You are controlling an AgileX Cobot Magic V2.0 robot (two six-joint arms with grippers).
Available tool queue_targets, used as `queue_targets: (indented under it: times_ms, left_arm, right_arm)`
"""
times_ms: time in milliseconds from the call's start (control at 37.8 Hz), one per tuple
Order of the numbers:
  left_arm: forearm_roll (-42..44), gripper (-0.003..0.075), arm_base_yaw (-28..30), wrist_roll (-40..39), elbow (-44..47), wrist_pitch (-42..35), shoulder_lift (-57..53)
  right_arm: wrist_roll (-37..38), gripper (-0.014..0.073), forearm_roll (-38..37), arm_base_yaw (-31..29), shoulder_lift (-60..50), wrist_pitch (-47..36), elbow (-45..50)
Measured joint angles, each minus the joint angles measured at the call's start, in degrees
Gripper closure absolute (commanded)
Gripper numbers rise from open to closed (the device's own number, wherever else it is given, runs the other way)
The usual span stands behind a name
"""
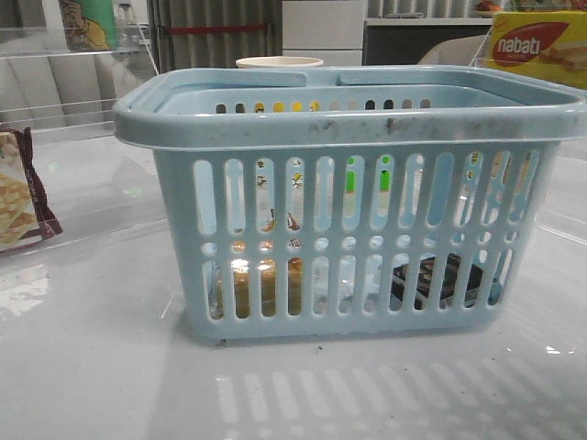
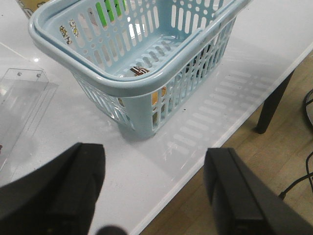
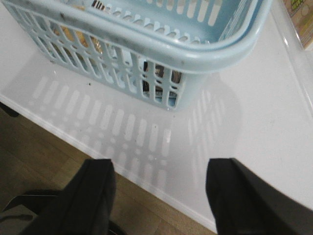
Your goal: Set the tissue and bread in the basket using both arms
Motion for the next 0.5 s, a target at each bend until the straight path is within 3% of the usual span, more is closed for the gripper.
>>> queue_targets:
  times_ms: [159, 264, 317, 502]
  left_arm:
    - [0.0, 0.0235, 0.0, 0.0, 0.0, 0.0, 0.0]
    - [0.1, 0.0281, 0.0, 0.0, 0.0, 0.0, 0.0]
    - [0.1, 0.0325, 0.0, 0.0, 0.0, 0.0, 0.0]
    - [0.1, 0.0496, 0.0, 0.0, 0.0, 0.0, 0.0]
  right_arm:
    - [2.8, 0.0076, -2.4, 0.0, -2.9, 2.0, 3.3]
    - [3.9, 0.0083, -3.6, 0.0, -3.3, 2.7, 4.7]
    - [3.9, 0.0123, -3.7, 0.0, -3.3, 2.7, 5.3]
    - [4.3, 0.0386, -4.1, 0.0, -3.3, 2.7, 5.7]
